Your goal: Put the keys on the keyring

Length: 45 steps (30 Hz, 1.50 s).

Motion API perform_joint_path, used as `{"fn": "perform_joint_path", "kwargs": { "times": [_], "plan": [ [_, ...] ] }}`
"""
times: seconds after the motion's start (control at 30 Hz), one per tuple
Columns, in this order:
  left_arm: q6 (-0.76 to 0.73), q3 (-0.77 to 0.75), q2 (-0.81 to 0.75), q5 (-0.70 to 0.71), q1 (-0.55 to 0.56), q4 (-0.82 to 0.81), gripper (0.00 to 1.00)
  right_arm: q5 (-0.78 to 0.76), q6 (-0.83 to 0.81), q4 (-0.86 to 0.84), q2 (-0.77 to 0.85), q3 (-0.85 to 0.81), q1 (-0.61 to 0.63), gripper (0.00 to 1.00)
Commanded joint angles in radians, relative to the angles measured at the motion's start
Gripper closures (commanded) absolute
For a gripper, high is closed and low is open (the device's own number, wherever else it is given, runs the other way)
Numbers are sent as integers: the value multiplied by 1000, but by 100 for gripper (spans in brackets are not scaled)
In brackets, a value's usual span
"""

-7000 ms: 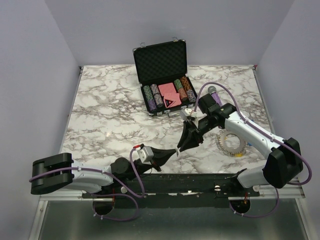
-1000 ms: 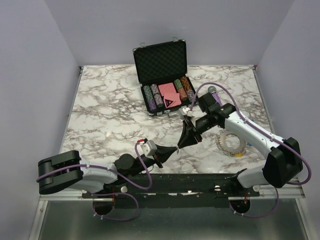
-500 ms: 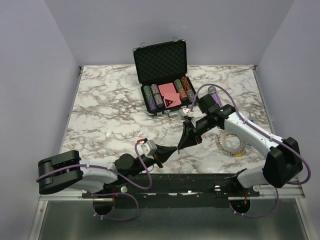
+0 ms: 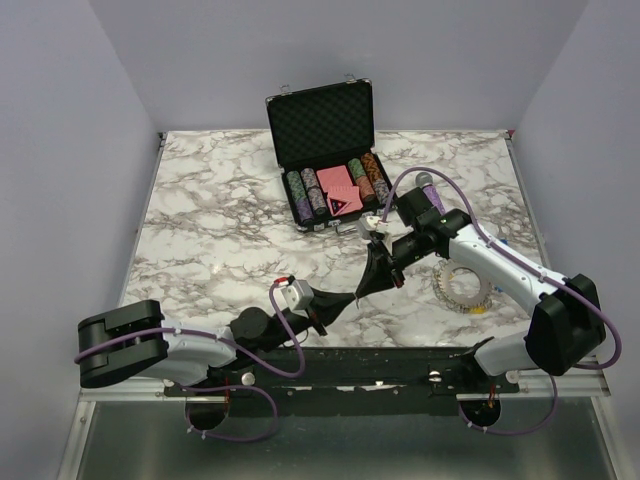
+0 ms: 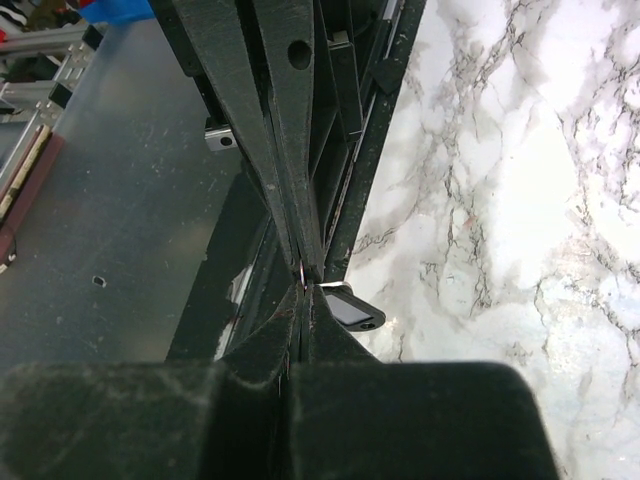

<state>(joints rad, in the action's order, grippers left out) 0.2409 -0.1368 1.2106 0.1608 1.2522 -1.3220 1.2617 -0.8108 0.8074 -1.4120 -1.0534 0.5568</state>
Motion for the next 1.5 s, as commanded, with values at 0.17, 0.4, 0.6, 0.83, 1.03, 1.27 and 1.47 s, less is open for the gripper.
{"fn": "perform_joint_path", "kwargs": {
  "times": [0.17, 0.4, 0.6, 0.83, 1.03, 1.27, 1.47],
  "plan": [
    [28, 19, 0, 40, -2, -269, 70, -44, -2, 70, 1, -51, 2, 100],
    [23, 132, -143, 57, -2, -228, 23, -163, -123, 200, -13, -95, 3, 100],
    [35, 105, -529, 34, -8, 430, 1, -295, -175, 268, -24, -128, 34, 100],
    [0, 22, -821, 8, -14, 926, 1, -374, -172, 294, -42, -160, 40, 100],
    [11, 16, -789, -21, -14, 956, 1, -394, -174, 319, -58, -172, 51, 100],
    [-57, -18, -553, -76, -16, 735, 2, -357, -180, 325, -84, -178, 54, 100],
    [-115, -105, -341, -101, -19, 604, 17, -341, -188, 328, -85, -178, 55, 100]
  ]
}}
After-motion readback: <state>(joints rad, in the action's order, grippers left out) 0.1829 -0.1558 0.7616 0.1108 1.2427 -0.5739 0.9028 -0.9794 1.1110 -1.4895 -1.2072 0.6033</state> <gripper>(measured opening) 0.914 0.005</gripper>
